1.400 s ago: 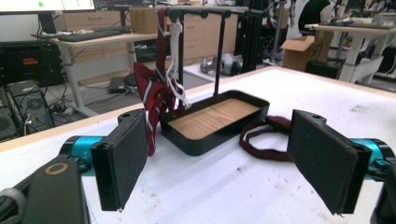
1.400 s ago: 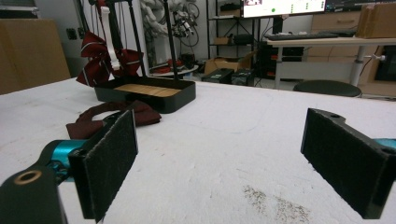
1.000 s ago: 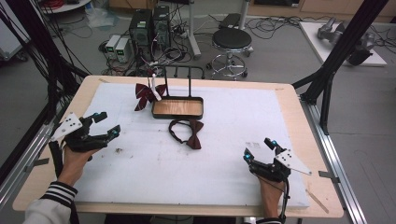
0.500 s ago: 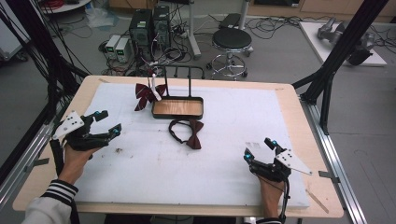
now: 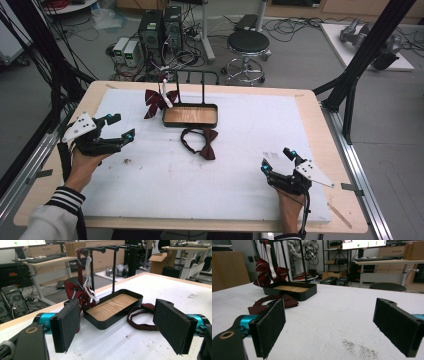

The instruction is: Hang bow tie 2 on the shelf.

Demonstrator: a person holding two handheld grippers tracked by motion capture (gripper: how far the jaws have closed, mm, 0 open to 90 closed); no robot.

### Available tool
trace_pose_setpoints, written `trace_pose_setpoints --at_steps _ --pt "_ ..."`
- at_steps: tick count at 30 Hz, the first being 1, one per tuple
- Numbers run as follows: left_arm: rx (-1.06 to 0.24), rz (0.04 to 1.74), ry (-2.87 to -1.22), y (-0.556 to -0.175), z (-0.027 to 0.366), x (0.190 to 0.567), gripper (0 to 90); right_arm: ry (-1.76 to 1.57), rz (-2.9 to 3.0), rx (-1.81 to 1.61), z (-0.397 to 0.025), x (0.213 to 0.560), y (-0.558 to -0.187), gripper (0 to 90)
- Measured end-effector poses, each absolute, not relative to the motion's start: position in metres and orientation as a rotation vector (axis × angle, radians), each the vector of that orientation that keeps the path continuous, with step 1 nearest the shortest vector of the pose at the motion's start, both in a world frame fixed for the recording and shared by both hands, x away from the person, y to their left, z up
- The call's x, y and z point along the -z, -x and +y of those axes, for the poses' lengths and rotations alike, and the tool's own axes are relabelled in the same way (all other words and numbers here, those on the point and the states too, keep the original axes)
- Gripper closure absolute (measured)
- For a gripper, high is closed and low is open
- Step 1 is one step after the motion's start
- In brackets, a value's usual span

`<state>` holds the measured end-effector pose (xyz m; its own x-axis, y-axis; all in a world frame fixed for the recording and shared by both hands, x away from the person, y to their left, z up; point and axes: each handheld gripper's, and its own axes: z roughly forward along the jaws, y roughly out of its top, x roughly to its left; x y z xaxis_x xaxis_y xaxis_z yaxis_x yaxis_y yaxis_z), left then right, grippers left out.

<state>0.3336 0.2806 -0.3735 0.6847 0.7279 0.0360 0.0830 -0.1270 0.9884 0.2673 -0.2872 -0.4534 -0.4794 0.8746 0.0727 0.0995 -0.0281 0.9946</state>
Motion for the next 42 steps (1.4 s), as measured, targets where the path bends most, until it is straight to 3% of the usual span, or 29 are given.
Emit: trace_pose_setpoints --at_steps 42 --pt "-0.401 0.677 -1.965 -0.373 0.173 0.358 22.0 -1.045 1.617 -1.582 -0.288 0.453 -0.267 10.2"
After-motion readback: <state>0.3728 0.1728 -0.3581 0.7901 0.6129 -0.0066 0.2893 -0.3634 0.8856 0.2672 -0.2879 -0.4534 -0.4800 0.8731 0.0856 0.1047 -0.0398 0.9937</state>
